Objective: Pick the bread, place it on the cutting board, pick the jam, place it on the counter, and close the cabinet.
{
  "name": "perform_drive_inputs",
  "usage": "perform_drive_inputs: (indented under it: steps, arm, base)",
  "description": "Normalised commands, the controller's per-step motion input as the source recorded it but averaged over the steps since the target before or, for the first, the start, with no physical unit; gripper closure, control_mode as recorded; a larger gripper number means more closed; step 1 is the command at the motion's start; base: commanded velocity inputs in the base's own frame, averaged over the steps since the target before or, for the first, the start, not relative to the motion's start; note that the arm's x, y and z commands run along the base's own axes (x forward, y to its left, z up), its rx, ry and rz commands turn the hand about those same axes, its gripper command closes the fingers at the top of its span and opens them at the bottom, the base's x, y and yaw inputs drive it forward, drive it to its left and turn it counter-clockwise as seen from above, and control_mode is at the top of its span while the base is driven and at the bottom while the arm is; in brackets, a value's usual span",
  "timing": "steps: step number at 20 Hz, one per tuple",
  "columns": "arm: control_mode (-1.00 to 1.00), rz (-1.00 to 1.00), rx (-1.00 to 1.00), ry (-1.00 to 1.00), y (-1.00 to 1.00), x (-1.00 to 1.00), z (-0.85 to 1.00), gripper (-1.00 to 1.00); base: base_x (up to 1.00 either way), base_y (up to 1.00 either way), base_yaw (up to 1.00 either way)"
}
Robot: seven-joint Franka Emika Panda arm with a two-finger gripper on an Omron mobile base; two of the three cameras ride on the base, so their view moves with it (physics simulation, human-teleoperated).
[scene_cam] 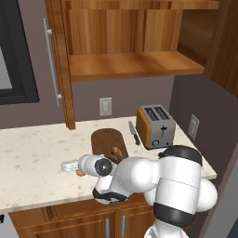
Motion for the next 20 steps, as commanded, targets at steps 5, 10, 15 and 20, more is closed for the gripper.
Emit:
perform_drive_inputs:
  steps: [5,10,15,20]
  arm:
    - [-1.00,-0.01,0.00,-0.03,0.13,-0.14,0.60,-1.00]
    - [-1.00,-0.02,0.00,-0.01,0.15,-0.20,0.58,-1.00]
    - [-1.00,0.00,0.00,0.00,0.07,-0.33,0.51,-1.00]
    - [-1.00,0.00,0.00,0.00,0.04,-0.34,0.44,-1.00]
  base:
    - [0.00,0.00,0.00]
    - [0.00,0.00,0.00]
    - [0.00,0.00,0.00]
    - [0.00,0.00,0.00]
